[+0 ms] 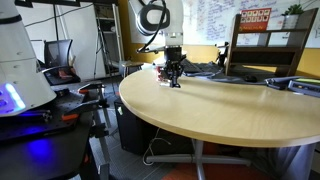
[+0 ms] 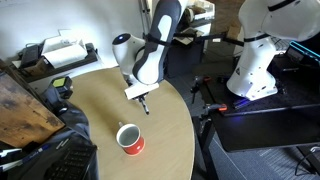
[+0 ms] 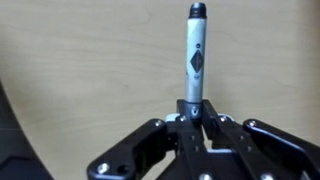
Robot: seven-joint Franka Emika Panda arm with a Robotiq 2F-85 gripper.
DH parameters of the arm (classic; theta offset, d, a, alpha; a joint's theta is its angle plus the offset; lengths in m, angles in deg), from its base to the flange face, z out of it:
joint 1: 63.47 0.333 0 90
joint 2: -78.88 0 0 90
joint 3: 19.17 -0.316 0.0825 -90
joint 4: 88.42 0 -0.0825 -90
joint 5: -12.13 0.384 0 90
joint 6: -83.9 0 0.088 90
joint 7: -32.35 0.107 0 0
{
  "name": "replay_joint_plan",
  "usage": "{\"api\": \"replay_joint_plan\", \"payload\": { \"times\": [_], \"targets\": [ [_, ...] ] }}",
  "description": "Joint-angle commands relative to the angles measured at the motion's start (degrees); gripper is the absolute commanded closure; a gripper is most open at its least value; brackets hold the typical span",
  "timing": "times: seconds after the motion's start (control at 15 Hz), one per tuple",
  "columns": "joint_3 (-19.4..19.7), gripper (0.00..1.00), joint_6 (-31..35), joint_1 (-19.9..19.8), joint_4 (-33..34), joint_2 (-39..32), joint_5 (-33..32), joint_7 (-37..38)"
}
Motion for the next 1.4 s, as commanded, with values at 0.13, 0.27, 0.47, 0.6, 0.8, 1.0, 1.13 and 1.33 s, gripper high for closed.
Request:
{"api": "replay_joint_plan", "payload": {
  "times": [0.13,0.27,0.47,0.6,0.8,1.0,1.13,1.33],
  "targets": [
    [11.09,0.95,-21.66,14.22,4.3,8.51,-21.1,31.19],
    [7.38,0.95,-31.25,12.78,7.53,11.21,-28.45,40.32],
    [-1.29,0.95,-45.39,7.42,12.0,13.45,-34.76,49.97],
    [-6.49,0.95,-53.49,3.91,14.9,13.04,-36.85,54.71],
    [-11.79,0.95,-64.02,0.39,19.24,10.65,-38.34,60.15],
    [-14.61,0.95,-73.57,-1.56,23.67,7.15,-39.56,63.93],
    [-15.47,0.95,-80.1,-2.16,27.16,4.24,-39.68,65.4],
    [-17.02,0.81,-81.51,-3.36,26.09,4.8,-39.93,63.74]
  ]
}}
